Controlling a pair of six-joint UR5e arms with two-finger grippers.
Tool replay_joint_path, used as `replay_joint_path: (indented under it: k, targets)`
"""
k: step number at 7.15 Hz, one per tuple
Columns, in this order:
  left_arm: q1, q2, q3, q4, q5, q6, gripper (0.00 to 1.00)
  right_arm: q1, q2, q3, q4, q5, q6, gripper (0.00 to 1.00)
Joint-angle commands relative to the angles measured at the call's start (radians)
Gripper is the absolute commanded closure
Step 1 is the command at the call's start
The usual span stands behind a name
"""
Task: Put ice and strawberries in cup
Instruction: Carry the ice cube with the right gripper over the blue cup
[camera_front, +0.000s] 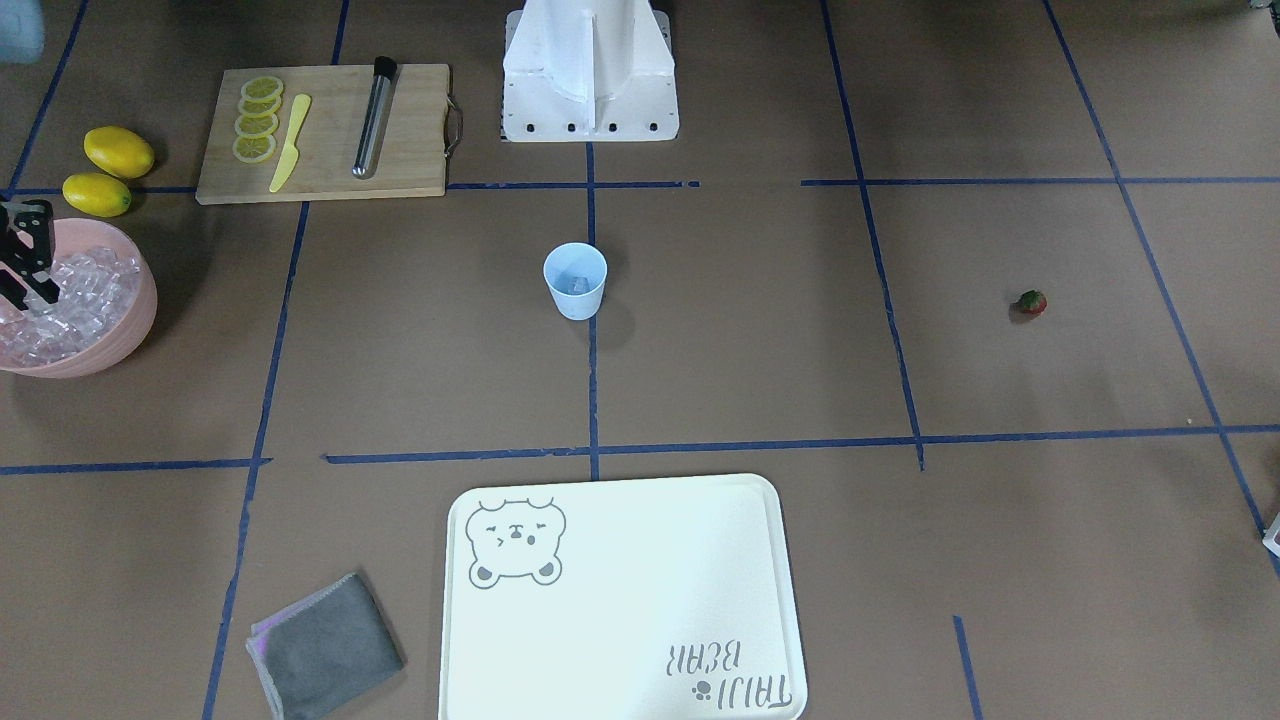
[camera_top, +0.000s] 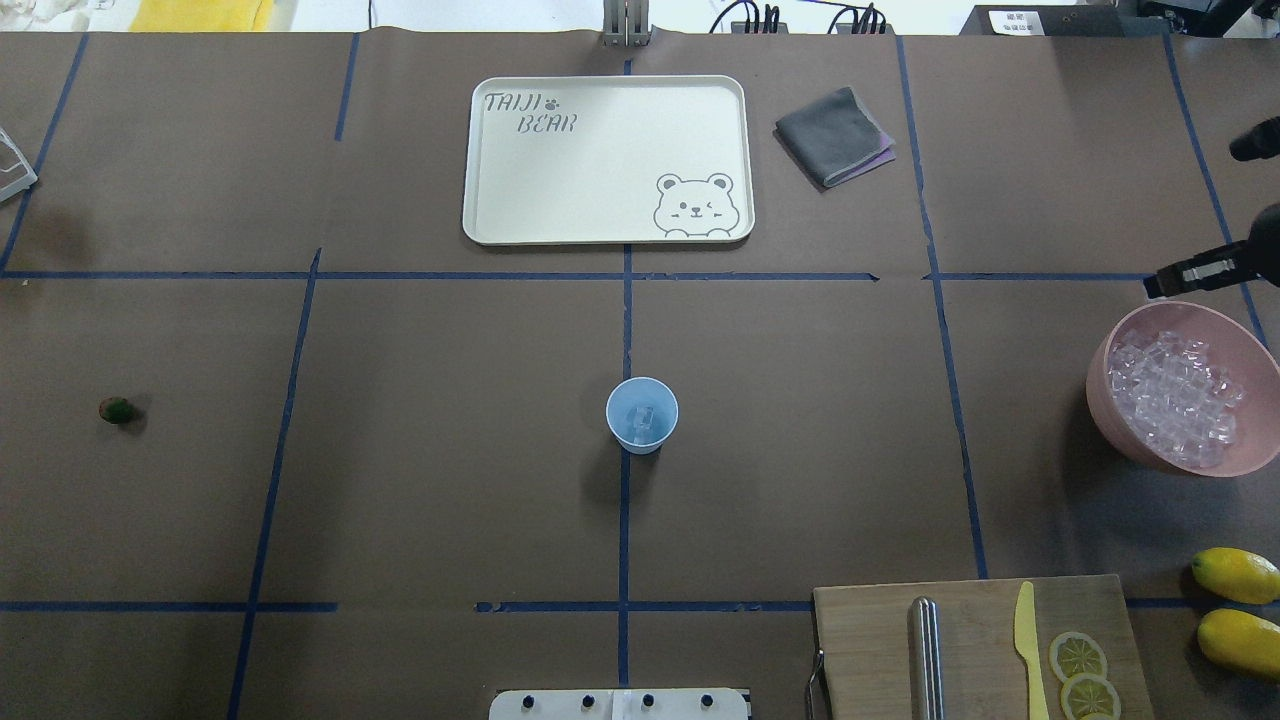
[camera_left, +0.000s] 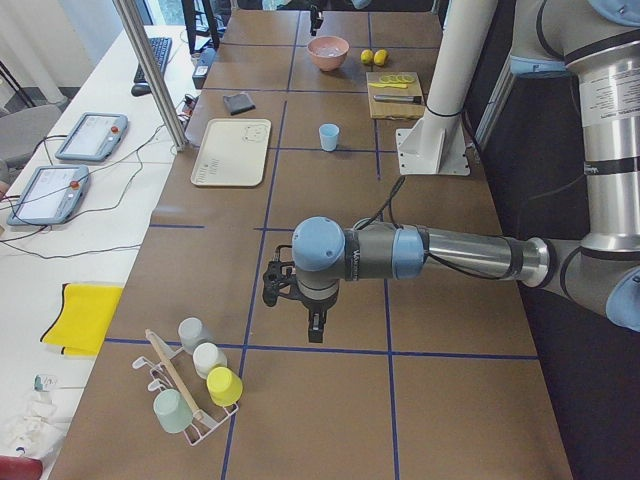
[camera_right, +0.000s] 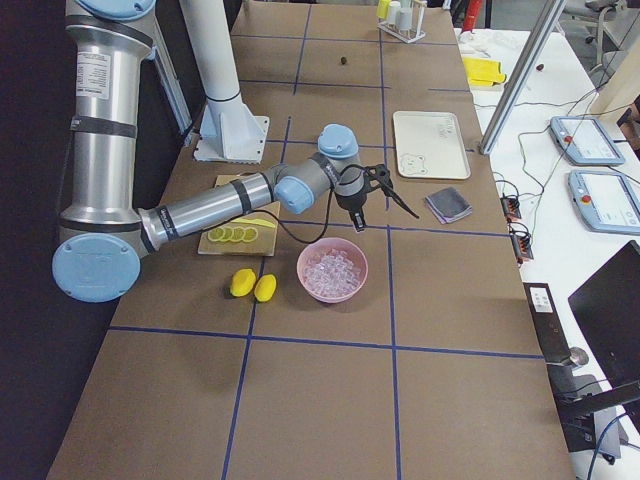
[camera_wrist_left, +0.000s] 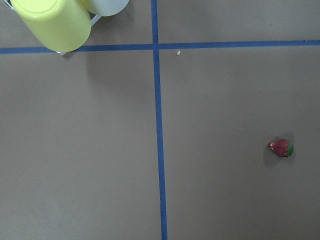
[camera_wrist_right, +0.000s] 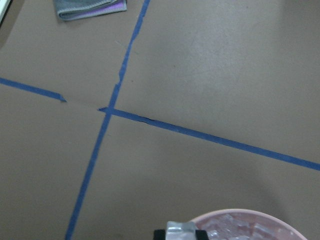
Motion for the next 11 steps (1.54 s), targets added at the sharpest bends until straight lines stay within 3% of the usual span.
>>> replay_joint_path:
  k: [1, 4, 5, 7, 11]
  targets:
    - [0.000, 0.003, -0.025, 0.001, 0.000, -0.002, 0.00, -0.089, 0.156, 0.004, -0.110, -0.023, 0.165, 0.98]
    - [0.000, 0.000, -0.024, -0.001, 0.000, 0.000, 0.00, -0.313, 0.522, 0.003, -0.502, -0.167, 0.329, 0.97]
    - [0.000, -0.001, -0.024, -0.001, 0.000, 0.000, 0.00, -0.368, 0.611, 0.000, -0.570, -0.198, 0.391, 0.97]
    - [0.000, -0.002, -0.024, -0.001, 0.000, 0.000, 0.00, -0.468, 0.736, -0.042, -0.580, -0.253, 0.520, 0.97]
    - [0.000, 0.002, -0.022, 0.001, 0.000, 0.000, 0.00, -0.635, 0.899, -0.262, -0.568, -0.416, 0.666, 0.96]
